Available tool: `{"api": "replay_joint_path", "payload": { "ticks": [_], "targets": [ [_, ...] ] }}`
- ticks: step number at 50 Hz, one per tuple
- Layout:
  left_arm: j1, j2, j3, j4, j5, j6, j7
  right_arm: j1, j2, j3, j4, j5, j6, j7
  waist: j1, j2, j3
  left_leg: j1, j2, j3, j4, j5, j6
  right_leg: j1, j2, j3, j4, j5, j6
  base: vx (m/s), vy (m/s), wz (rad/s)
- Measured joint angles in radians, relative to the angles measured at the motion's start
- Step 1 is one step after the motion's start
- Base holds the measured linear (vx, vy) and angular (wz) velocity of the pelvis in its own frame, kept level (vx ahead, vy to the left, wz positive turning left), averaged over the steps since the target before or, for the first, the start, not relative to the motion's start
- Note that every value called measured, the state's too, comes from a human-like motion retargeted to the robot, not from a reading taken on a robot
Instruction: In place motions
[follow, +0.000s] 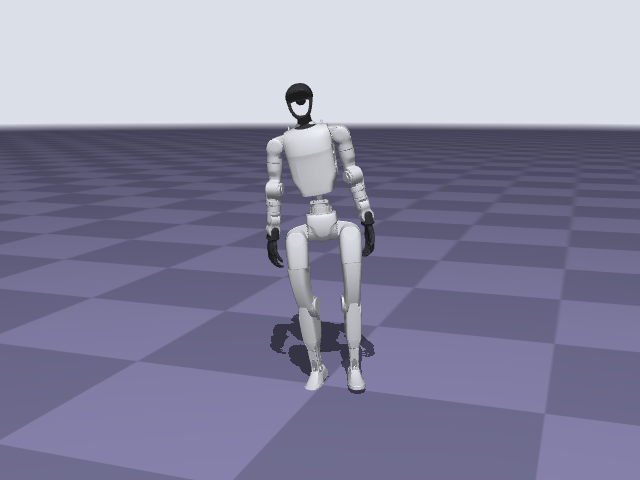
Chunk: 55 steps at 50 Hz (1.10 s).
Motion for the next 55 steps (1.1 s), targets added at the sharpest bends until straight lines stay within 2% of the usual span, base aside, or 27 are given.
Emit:
{"api": "replay_joint_path", "payload": {
  "ticks": [4,8,15,19,24,33,43,47,50,55],
  "targets": [
    [-0.046,0.023,-0.082,-0.024,0.017,-0.004,-0.017,0.005,0.01,-0.001,-0.004,0.047,-0.015,0.026,0.065,-0.024,0.029,0.003,-0.016,0.014,0.021,-0.008,0.014,0.012,-0.02,0.007,-0.004,0.015,0.001,0.08,0.09,-0.15],
    [-0.03,0.014,-0.117,-0.046,0.036,-0.022,-0.019,-0.018,0.024,0.018,0.0,0.01,-0.005,0.023,0.135,-0.036,0.035,0.03,-0.024,0.055,0.007,-0.011,0.025,0.012,-0.028,0.047,0.001,0.026,0.002,0.09,0.1,-0.52],
    [0.025,0.0,-0.084,0.051,0.078,-0.004,-0.015,-0.039,0.058,0.084,-0.08,-0.013,-0.05,0.07,0.07,-0.031,0.016,0.016,-0.032,0.052,0.008,-0.012,0.043,0.006,-0.035,0.044,-0.002,0.031,0.013,0.09,0.08,0.03],
    [0.049,0.001,-0.067,0.104,0.083,0.017,0.04,-0.054,0.072,0.088,-0.1,0.012,-0.064,0.099,0.084,-0.047,0.036,0.032,-0.043,0.059,0.006,-0.014,0.053,0.015,-0.044,0.052,0.001,0.034,0.018,0.04,0.06,-0.09],
    [0.09,-0.005,-0.037,0.127,0.07,0.025,0.067,-0.052,0.07,0.089,-0.103,0.004,-0.071,0.105,0.104,-0.059,0.026,0.027,-0.05,0.065,0.008,-0.017,0.063,0.009,-0.05,0.06,-0.001,0.038,0.032,0.07,0.05,-0.06],
    [0.099,-0.021,-0.024,0.12,0.062,0.035,0.032,-0.041,0.025,0.052,-0.029,-0.016,-0.049,0.055,0.136,-0.076,0.032,0.028,-0.079,0.063,0.011,-0.013,0.092,0.015,-0.076,0.062,-0.002,0.046,0.056,0.05,0.12,0.02],
    [0.093,-0.027,-0.057,0.036,0.102,0.005,0.024,-0.022,-0.013,0.018,0.023,0.019,-0.029,0.014,0.141,-0.057,0.027,0.043,-0.103,0.058,0.007,-0.017,0.112,0.003,-0.108,0.083,0.067,0.021,0.083,0.09,0.21,-0.05],
    [0.076,0.001,-0.076,0.04,0.116,0.008,0.033,-0.016,-0.008,-0.002,0.002,0.015,-0.055,0.021,0.138,-0.04,0.017,0.028,-0.086,0.046,0.016,-0.015,0.115,-0.049,-0.113,0.073,0.19,0.04,0.059,0.05,0.13,0.04],
    [0.057,0.023,-0.087,0.055,0.109,0.012,0.047,-0.029,-0.007,0.012,0.006,0.011,-0.063,0.008,0.143,-0.003,0.031,0.032,-0.034,0.059,0.017,-0.008,0.113,-0.145,-0.077,0.103,0.382,0.061,-0.023,0.0,0.07,-0.27],
    [0.017,0.049,-0.098,0.097,0.093,0.024,0.044,-0.04,-0.011,0.021,0.005,-0.01,-0.071,0.008,0.042,-0.02,0.08,0.055,-0.042,0.007,0.017,0.015,0.123,-0.297,-0.033,0.09,0.398,0.054,0.034,-0.04,0.02,0.55]
  ]
}}
